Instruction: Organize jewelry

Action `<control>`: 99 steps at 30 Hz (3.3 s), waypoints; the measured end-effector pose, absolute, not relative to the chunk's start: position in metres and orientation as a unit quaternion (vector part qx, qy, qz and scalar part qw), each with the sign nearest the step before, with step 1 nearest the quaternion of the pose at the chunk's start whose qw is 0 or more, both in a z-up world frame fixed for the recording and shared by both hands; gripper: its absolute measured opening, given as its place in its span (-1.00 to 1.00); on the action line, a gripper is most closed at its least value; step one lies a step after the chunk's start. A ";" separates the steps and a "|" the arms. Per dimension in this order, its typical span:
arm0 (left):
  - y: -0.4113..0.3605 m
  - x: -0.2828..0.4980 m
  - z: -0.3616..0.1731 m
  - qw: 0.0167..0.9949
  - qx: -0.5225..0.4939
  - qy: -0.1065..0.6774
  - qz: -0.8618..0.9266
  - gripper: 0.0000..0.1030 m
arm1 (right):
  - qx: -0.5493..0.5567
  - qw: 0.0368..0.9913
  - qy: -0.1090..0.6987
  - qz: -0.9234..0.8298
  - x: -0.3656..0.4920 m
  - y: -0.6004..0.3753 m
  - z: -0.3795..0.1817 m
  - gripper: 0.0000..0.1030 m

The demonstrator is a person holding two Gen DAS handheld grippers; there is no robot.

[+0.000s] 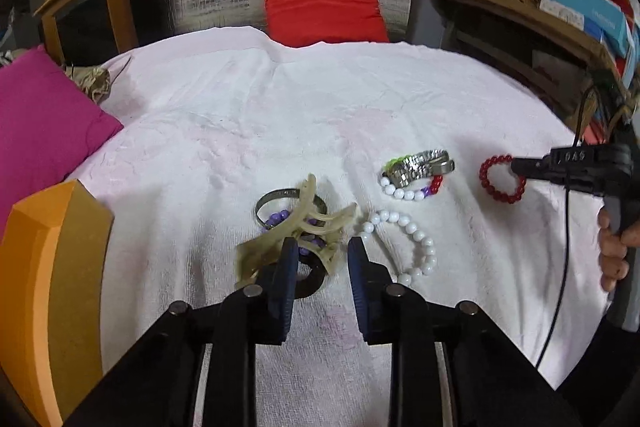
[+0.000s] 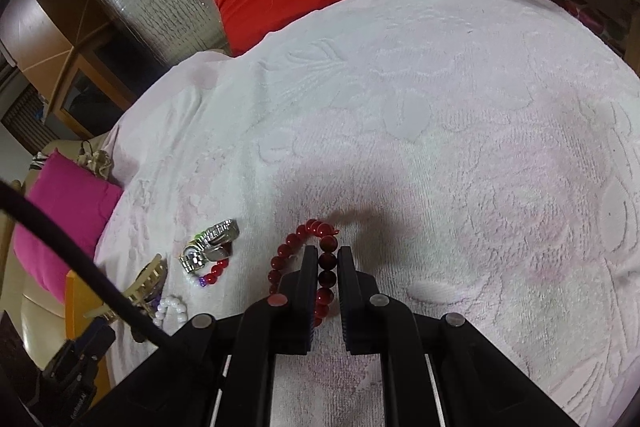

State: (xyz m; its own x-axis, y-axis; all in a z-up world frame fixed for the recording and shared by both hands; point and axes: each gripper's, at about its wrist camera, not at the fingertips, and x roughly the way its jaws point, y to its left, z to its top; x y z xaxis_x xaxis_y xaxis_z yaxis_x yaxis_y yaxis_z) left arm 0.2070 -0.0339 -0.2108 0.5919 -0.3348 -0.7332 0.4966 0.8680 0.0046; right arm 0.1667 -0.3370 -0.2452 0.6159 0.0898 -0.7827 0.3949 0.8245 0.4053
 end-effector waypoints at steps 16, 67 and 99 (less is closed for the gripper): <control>0.004 0.215 -0.185 0.913 0.054 0.352 -0.201 0.53 | 0.301 0.842 0.439 -0.084 0.167 -0.337 -0.251 -0.79; -0.010 0.244 -0.207 0.893 0.038 0.394 -0.214 0.34 | 0.262 0.875 0.405 -0.044 0.169 -0.298 -0.240 -0.79; -0.016 0.252 -0.203 0.905 0.036 0.375 -0.198 -0.21 | 0.260 0.881 0.395 -0.027 0.162 -0.294 -0.237 -0.79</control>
